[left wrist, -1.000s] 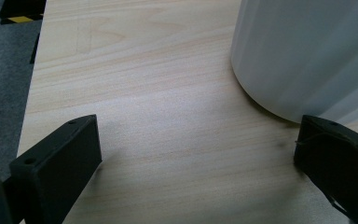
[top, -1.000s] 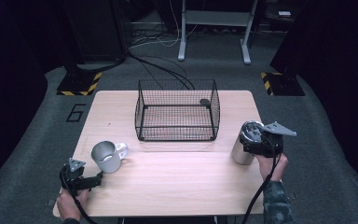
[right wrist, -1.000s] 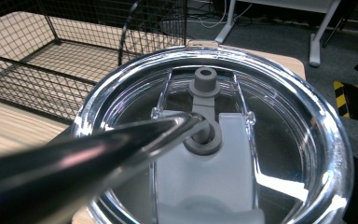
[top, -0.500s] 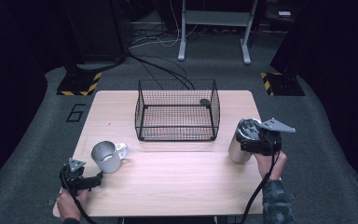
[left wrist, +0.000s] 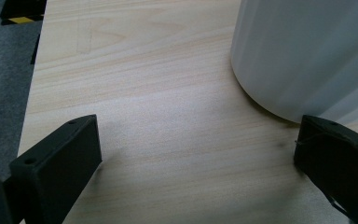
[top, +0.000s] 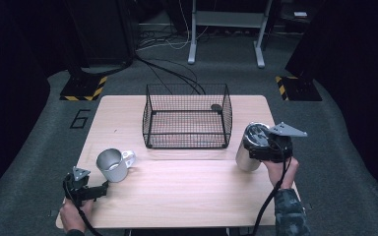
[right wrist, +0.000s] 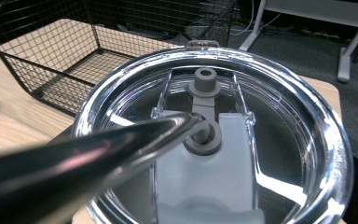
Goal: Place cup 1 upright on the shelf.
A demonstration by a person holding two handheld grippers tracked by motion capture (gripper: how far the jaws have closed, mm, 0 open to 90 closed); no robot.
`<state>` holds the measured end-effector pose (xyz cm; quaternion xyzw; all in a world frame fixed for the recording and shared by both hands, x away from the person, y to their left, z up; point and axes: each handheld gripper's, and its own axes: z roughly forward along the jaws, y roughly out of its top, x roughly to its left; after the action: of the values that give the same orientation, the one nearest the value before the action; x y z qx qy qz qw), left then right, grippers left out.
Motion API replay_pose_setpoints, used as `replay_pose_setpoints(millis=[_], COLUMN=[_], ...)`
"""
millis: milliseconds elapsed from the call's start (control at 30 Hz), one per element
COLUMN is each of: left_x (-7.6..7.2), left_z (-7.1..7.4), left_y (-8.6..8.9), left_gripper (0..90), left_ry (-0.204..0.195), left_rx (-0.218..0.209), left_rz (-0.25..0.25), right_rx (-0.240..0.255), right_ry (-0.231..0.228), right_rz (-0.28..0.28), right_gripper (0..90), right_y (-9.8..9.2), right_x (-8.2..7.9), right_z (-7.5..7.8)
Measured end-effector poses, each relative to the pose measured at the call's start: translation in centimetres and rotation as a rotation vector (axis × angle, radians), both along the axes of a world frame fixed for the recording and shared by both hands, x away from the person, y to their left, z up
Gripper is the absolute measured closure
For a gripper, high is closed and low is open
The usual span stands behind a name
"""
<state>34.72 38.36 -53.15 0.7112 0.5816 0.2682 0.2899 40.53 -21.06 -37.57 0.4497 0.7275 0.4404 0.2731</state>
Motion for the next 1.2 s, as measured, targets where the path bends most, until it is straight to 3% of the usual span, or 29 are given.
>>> replay_pose_setpoints(millis=[1200], left_x=[0.0], left_z=[0.0], left_y=[-0.1], left_gripper=[0.5], left_ry=[-0.007], left_rx=[0.007], left_rz=[0.002], right_rx=[0.002], right_ry=[-0.001], right_rz=[0.126], right_gripper=[3.3], right_y=[4.5], right_x=[1.0], right_z=[2.1])
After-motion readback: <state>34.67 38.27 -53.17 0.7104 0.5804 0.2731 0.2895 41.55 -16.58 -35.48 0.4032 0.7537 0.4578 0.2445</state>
